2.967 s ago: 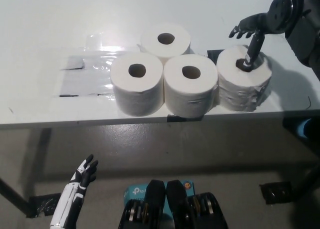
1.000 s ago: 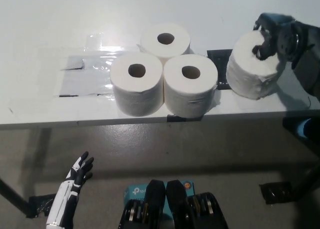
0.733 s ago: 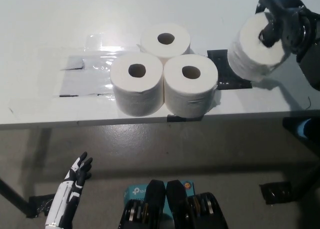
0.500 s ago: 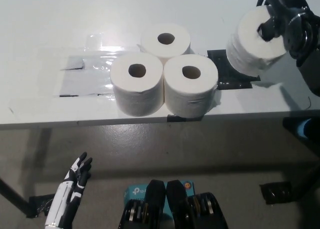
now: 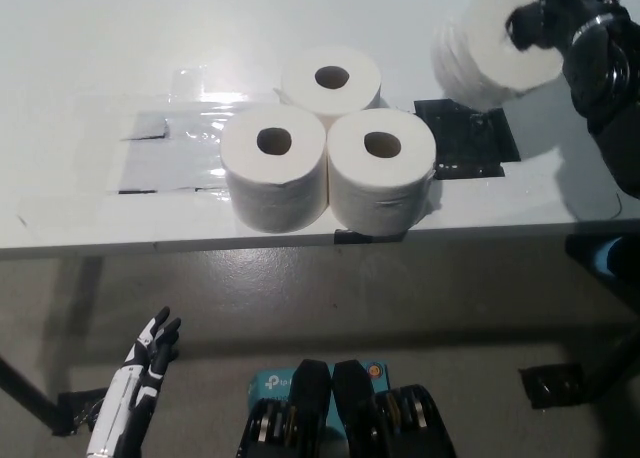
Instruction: A few rolls of toilet paper are kept infront of the robot and the robot uses its right hand to lift one of the rolls and and places it on top of the other rolls to stack it.
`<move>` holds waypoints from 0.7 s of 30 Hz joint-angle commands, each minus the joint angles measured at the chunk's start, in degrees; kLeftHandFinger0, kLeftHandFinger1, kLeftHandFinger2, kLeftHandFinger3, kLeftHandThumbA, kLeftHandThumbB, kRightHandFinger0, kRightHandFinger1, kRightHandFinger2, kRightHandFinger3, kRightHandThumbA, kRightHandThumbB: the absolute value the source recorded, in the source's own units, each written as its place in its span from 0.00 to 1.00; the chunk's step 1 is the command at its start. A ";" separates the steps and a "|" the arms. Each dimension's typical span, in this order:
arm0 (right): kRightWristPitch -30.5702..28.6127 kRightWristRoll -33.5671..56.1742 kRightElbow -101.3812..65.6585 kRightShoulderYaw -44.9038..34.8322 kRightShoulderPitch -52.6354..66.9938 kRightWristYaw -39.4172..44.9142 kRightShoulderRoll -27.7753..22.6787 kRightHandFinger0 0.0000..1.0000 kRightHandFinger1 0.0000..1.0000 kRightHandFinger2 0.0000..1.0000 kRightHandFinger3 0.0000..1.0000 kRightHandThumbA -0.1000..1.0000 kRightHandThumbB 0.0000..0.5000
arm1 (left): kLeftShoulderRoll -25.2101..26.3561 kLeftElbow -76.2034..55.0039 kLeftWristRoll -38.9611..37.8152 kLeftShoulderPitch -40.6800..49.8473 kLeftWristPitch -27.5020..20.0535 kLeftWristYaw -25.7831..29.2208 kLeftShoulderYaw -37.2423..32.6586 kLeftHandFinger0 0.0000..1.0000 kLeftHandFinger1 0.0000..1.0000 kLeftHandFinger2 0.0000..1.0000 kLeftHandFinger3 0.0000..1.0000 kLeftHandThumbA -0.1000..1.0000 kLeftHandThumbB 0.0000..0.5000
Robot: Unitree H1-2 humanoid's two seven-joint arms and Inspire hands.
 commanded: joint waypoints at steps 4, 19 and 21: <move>-1.67 -0.34 -9.13 -1.69 -3.84 -2.69 -1.60 0.00 0.03 0.37 0.38 0.97 0.00 | 0.29 -1.10 -0.71 0.51 -2.65 -0.14 0.00 1.00 1.00 1.00 1.00 0.95 0.27; -0.17 -0.85 -19.46 0.53 -3.34 7.27 1.23 0.00 0.00 0.36 0.30 0.91 0.00 | 0.23 -1.55 -1.35 0.59 -2.12 -0.41 -0.03 1.00 1.00 1.00 1.00 0.94 0.30; 0.42 -0.81 -20.05 1.06 -2.79 9.11 1.91 0.00 0.00 0.35 0.30 0.92 0.00 | 0.25 -1.34 -1.34 0.71 -2.23 -0.42 -0.14 1.00 1.00 1.00 1.00 0.95 0.34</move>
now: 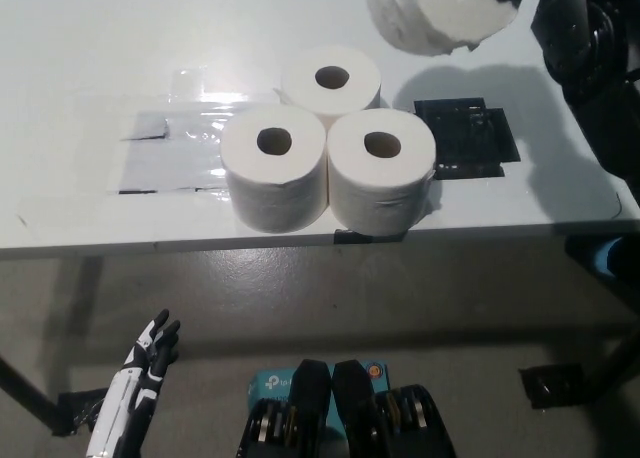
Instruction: A few rolls of toilet paper are kept infront of the robot and the robot uses its right hand to lift one of the rolls and and places it on top of the other rolls to stack it.
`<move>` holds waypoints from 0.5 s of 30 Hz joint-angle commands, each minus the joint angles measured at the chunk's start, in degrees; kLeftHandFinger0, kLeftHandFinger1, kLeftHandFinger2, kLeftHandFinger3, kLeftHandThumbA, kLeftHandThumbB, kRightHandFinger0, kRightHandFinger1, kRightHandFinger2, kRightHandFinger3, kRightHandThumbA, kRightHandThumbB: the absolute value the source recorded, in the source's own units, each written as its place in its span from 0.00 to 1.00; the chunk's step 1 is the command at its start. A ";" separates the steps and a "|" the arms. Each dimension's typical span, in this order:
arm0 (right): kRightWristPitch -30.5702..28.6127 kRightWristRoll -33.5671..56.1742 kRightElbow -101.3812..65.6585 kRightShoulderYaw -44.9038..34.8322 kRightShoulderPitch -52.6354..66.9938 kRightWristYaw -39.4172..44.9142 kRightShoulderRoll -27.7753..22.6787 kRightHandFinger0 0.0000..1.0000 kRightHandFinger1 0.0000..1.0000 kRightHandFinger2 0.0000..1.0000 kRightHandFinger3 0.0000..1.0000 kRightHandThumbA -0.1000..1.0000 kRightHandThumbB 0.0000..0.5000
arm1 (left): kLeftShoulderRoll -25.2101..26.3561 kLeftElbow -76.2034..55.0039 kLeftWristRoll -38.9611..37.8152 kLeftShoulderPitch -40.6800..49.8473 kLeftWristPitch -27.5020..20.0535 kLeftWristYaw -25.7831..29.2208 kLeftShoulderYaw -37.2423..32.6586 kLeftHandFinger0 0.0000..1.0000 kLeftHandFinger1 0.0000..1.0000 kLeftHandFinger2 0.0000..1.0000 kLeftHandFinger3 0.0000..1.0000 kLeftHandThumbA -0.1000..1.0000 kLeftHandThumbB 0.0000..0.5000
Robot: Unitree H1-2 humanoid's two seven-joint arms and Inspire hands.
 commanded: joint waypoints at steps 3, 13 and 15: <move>-0.36 0.44 -2.35 0.84 -2.75 5.11 1.79 0.00 0.00 0.32 0.23 0.86 0.00 | 0.32 -1.50 -0.85 0.44 -1.96 -0.43 -0.16 1.00 1.00 1.00 1.00 0.95 0.36; -2.62 -0.50 2.14 2.82 -1.79 6.69 5.35 0.00 0.02 0.37 0.09 0.81 0.00 | 0.56 -1.64 -0.24 0.37 -1.89 -0.45 -0.38 1.00 1.00 1.00 1.00 0.97 0.38; -2.17 -0.92 2.51 3.18 -1.83 6.57 5.69 0.00 0.03 0.40 0.12 0.83 0.00 | 0.49 -1.73 -0.18 0.39 -1.73 -0.48 -0.51 1.00 1.00 1.00 1.00 0.97 0.38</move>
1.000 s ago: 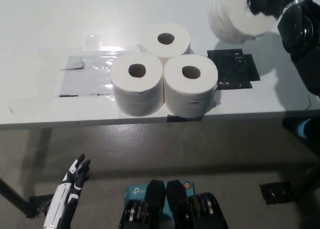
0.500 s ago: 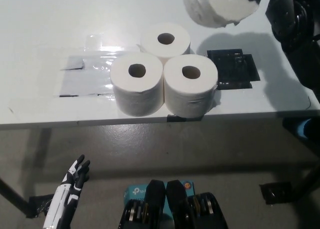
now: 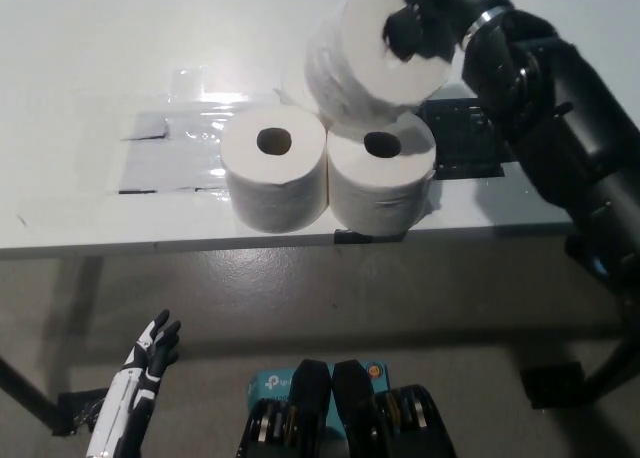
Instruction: A few rolls of toilet paper are kept infront of the robot and the robot uses its right hand to lift one of the rolls and and places it on top of the other rolls to stack it.
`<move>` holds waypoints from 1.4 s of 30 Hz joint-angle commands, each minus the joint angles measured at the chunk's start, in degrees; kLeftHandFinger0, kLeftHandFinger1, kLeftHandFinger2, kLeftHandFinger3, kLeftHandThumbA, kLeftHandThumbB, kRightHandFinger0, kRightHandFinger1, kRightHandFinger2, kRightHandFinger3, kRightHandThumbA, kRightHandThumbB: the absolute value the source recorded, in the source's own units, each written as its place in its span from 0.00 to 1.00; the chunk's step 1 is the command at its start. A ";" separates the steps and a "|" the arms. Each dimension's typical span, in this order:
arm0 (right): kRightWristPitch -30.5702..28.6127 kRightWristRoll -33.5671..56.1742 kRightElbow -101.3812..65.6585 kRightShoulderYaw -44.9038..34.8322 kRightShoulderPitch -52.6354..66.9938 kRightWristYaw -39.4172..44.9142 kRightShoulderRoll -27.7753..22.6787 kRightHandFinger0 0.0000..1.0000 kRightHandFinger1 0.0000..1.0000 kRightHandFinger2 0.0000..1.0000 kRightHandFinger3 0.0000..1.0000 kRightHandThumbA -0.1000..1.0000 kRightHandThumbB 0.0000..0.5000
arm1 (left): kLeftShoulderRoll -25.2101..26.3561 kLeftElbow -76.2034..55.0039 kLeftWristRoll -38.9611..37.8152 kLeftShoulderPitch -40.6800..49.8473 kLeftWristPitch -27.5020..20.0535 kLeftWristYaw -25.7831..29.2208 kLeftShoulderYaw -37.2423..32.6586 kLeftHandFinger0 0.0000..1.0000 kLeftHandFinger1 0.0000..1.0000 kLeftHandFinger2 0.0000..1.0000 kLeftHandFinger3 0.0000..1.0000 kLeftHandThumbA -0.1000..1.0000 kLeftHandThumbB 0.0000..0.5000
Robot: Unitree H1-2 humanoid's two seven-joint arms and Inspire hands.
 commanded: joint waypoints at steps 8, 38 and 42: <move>-0.70 -1.06 2.54 1.31 -3.98 0.32 1.82 0.00 0.19 0.53 0.45 0.87 0.00 | 0.59 -1.81 -0.37 -0.02 -1.79 -0.69 -0.52 1.00 1.00 1.00 1.00 0.97 0.34; 1.38 3.21 6.33 1.37 -8.89 16.05 2.22 1.00 1.00 1.00 1.00 0.98 0.86 | 0.94 -1.34 -0.72 -0.52 -2.28 -0.88 -0.79 1.00 1.00 1.00 1.00 0.96 0.29; 0.62 3.54 8.06 0.97 -10.53 16.68 2.48 1.00 1.00 1.00 1.00 0.96 0.88 | 1.05 -1.62 0.00 -0.85 -1.92 -0.72 -0.92 1.00 1.00 1.00 1.00 0.94 0.26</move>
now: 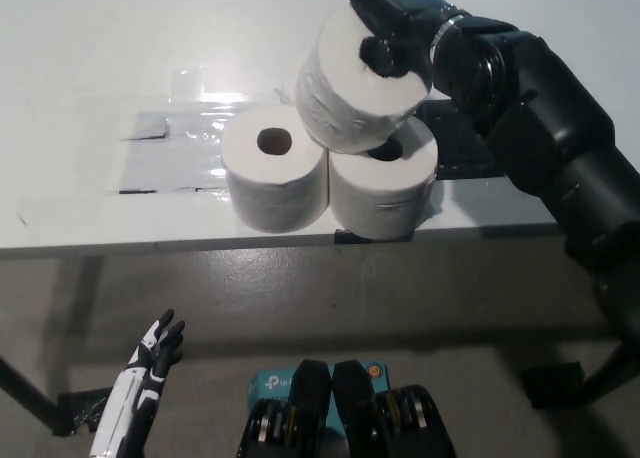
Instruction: A few rolls of toilet paper are kept infront of the robot and the robot uses its right hand to lift one of the rolls and and places it on top of the other rolls to stack it.
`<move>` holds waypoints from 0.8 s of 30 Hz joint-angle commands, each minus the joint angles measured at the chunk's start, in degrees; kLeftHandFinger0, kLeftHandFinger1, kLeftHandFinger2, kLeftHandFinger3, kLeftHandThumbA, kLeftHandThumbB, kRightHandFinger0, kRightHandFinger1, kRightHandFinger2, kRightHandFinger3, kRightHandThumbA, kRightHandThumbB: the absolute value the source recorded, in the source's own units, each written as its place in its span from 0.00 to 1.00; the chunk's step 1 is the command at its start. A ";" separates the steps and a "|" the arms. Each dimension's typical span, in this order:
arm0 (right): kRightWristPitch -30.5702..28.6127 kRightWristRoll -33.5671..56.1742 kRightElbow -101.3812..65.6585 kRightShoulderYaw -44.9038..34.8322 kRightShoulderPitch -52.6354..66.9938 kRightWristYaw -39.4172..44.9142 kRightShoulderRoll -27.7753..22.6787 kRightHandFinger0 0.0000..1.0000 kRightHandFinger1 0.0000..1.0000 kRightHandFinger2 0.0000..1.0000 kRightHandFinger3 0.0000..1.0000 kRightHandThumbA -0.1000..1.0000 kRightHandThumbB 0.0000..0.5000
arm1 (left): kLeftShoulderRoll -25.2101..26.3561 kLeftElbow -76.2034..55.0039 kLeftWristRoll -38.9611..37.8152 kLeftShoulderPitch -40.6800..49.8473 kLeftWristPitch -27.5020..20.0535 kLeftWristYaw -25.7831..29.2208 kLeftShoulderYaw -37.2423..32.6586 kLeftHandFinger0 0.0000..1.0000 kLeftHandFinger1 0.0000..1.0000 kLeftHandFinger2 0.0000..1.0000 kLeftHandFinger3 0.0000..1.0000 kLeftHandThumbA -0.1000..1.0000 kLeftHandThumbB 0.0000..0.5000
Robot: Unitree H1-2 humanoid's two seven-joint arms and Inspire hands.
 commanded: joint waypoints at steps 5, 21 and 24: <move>-1.38 3.99 3.17 -2.76 -9.09 4.30 1.21 1.00 1.00 1.00 1.00 0.88 0.88 | 1.18 -1.07 1.03 -0.76 -2.63 -0.48 -0.45 1.00 1.00 1.00 1.00 0.96 0.35; 2.79 4.58 10.16 -2.49 -21.38 12.32 2.89 1.00 1.00 1.00 1.00 0.87 1.00 | 2.11 -1.22 2.31 -1.62 -1.90 -0.93 -1.73 1.00 1.00 0.99 1.00 0.92 0.45; 2.77 4.05 10.48 -1.89 -22.40 12.75 2.28 1.00 1.00 1.00 1.00 0.91 1.00 | 2.19 -1.15 2.52 -1.71 -1.91 -1.09 -2.35 1.00 1.00 1.00 1.00 0.86 0.41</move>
